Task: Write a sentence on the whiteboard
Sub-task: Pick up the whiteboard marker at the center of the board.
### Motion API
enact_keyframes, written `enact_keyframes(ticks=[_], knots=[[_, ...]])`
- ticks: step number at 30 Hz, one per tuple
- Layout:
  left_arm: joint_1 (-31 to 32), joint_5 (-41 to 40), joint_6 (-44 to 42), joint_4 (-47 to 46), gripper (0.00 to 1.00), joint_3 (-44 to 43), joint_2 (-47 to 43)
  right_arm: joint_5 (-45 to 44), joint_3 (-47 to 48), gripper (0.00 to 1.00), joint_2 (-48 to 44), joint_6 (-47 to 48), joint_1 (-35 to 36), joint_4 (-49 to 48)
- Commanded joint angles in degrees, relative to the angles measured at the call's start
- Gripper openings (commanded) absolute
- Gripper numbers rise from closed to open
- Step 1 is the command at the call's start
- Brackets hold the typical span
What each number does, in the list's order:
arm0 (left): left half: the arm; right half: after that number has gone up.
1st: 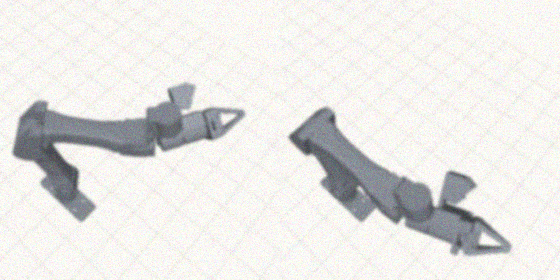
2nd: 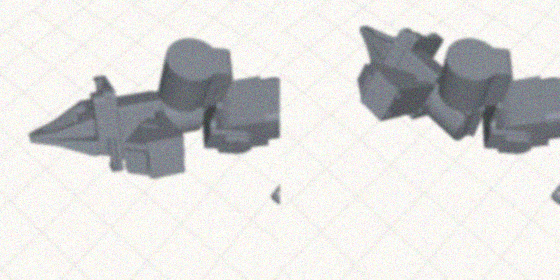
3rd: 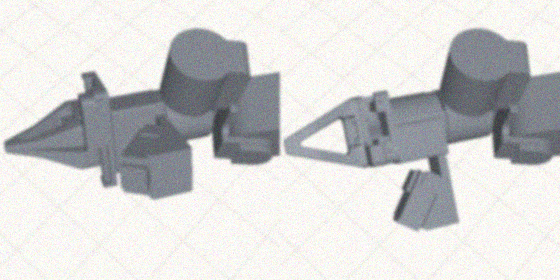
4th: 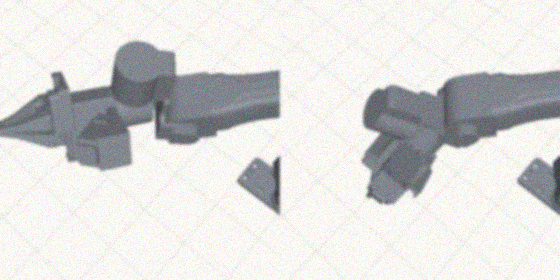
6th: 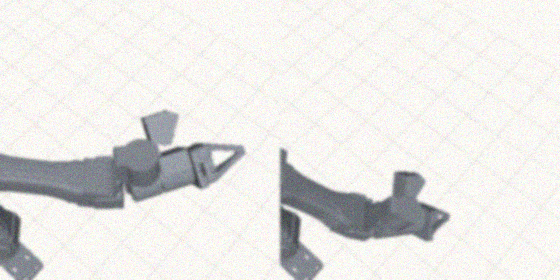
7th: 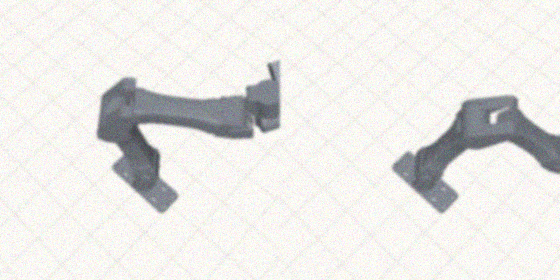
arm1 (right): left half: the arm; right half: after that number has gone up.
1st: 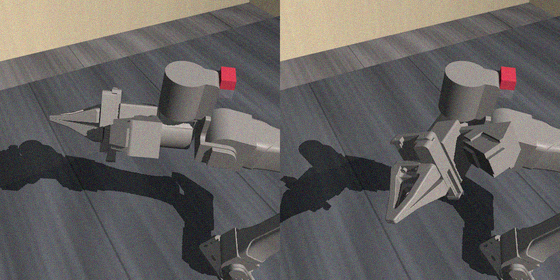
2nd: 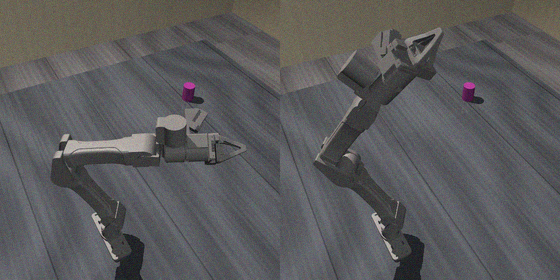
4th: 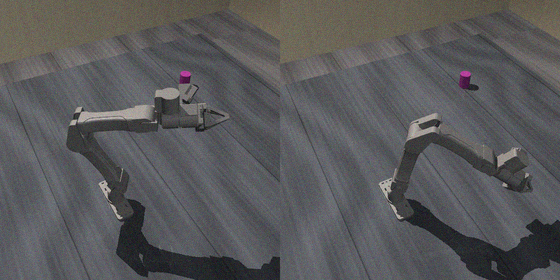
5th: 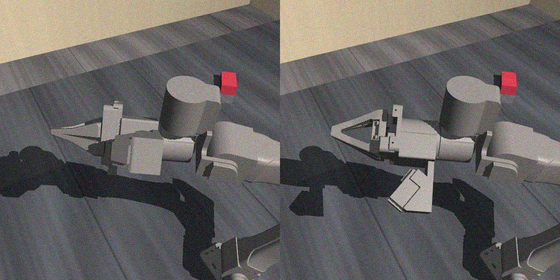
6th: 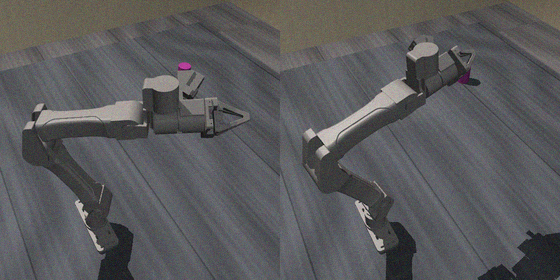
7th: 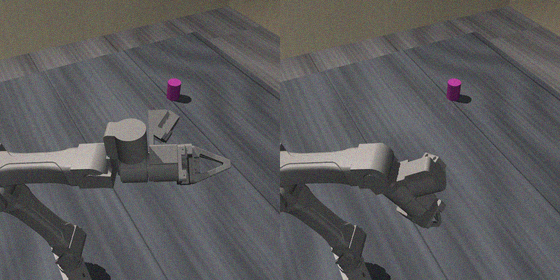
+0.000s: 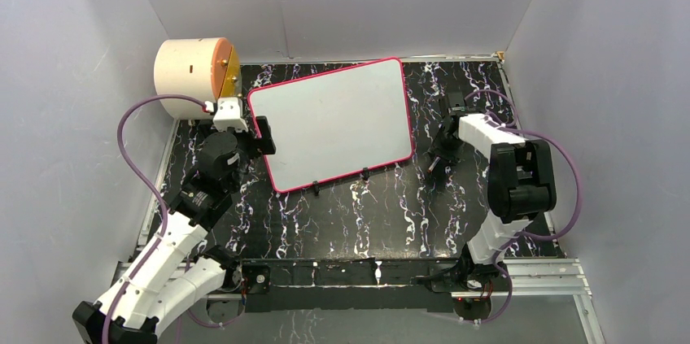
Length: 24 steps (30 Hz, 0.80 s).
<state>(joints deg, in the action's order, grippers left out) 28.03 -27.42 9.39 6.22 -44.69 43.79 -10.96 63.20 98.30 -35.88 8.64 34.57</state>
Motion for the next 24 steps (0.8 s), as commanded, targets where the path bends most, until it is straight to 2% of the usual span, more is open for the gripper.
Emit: enact_keyframes(ticks=[1,7,12,17,24], knots=[[-0.5,1.2,-0.9,-1.1,0.95,0.1,0.0,-2.1,2.8,0.46,1.7,-1.9,-0.1,0.5],[-0.8,2.9,-0.7,-1.3,0.95,0.4,0.0,-3.0,3.9,0.38,4.5,-2.7,0.2,2.0],[-1.3,6.1,-0.2,-1.6,0.95,0.5,0.1,-3.9,3.1,0.24,5.0,-2.2,0.2,2.3],[-1.9,10.7,-0.2,-3.0,0.94,1.5,-0.2,-4.4,1.0,0.13,2.6,-0.7,0.6,2.2],[-1.9,16.3,0.4,-2.6,0.93,1.0,1.0,-5.9,0.3,0.06,-4.3,2.9,3.6,4.1]])
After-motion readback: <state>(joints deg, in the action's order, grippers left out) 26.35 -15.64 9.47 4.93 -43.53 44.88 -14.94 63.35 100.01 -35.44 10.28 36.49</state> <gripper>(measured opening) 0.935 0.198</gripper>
